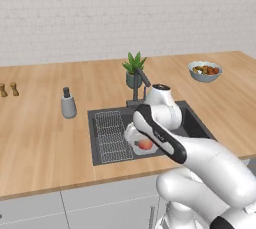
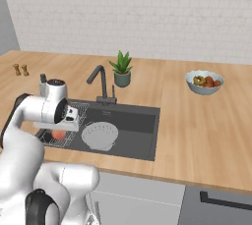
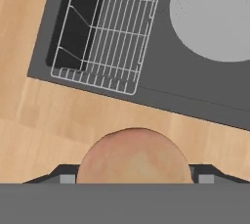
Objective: Put the colander in the sink, put the peach in the colander, and turn on the sink faucet and pour water over the colander.
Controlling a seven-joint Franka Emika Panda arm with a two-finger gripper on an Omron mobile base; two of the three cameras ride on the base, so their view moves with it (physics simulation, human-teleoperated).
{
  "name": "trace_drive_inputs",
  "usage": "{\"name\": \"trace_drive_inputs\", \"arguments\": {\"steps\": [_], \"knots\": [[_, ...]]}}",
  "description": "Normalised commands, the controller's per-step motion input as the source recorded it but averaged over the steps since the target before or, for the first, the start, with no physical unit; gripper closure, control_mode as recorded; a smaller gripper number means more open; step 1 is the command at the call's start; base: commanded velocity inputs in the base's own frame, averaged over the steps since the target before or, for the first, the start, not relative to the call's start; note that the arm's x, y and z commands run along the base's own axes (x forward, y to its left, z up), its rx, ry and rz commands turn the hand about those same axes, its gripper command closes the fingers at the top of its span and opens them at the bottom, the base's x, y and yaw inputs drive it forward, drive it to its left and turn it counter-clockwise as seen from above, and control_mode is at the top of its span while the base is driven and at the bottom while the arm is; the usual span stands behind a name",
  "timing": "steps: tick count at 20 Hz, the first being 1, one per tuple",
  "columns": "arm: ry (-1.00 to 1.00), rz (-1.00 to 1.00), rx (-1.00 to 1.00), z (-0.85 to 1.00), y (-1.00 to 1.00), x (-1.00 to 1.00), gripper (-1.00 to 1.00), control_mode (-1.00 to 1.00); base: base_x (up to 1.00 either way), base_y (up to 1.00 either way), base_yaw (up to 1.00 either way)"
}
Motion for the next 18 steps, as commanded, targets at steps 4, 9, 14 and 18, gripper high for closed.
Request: {"name": "trace_drive_inputs", "arguments": {"steps": [4, 9, 14, 18], "knots": [[-0.07, 0.16, 0.00, 0.04, -0.87, 0.05, 1.00, -1.00, 0.00, 0.00, 0.00], [-0.07, 0.12, 0.00, 0.02, -0.83, 0.10, 1.00, -1.00, 0.00, 0.00, 0.00], [-0.03, 0.02, 0.05, 0.03, -0.77, 0.38, 1.00, -1.00, 0.00, 0.00, 0.00], [0.01, -0.01, 0.11, 0.01, -0.72, 0.55, 1.00, -1.00, 0.00, 0.00, 0.00]]}}
